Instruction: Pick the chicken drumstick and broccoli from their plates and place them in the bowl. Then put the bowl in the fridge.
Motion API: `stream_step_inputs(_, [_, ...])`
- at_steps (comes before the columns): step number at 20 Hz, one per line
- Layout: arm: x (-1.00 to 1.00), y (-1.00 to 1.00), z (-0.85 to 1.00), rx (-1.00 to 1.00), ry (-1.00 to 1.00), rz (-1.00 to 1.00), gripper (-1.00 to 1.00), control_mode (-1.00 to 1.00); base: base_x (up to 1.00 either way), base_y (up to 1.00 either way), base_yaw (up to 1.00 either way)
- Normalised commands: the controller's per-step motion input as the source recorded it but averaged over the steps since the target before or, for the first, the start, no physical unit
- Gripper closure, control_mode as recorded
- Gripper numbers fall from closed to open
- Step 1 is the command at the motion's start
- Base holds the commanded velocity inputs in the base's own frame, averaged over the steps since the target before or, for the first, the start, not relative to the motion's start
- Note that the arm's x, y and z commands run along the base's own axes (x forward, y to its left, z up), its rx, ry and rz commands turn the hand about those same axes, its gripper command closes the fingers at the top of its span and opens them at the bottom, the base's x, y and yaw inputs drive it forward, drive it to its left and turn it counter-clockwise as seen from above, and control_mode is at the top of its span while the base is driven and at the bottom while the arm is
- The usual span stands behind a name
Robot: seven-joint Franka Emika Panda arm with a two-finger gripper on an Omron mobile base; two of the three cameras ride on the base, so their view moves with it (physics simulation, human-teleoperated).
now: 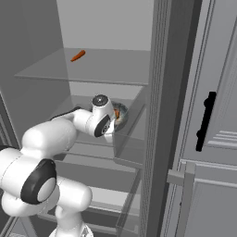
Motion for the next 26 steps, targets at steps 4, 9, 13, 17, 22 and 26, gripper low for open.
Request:
stream_step_inputs(4, [0.0,0.0,-0.06,0.0,0.0,0.0,-1.0,-1.0,0.0,0.0,0.0])
stream_step_inputs(9, [0.0,0.0,0.0,0.0,0.0,0.0,-1.0,-1.0,0.0,0.0,0.0])
stream_step_inputs(13, [0.0,0.0,0.0,0.0,-0.05,0.0,-1.0,-1.0,0.0,0.0,0.0])
stream_step_inputs(17, [-0.06,0.0,0.23,0.07,-0.2,0.0,-1.0,-1.0,0.0,0.0,0.0])
stream_step_inputs(22, [-0.28,0.02,0.41,-0.04,-0.17,0.0,-1.0,-1.0,0.0,0.0,0.0])
stream_step_inputs(26, [-0.49,0.18,0.37,-0.09,-0.1,0.0,-1.0,-1.0,0.0,0.0,0.0])
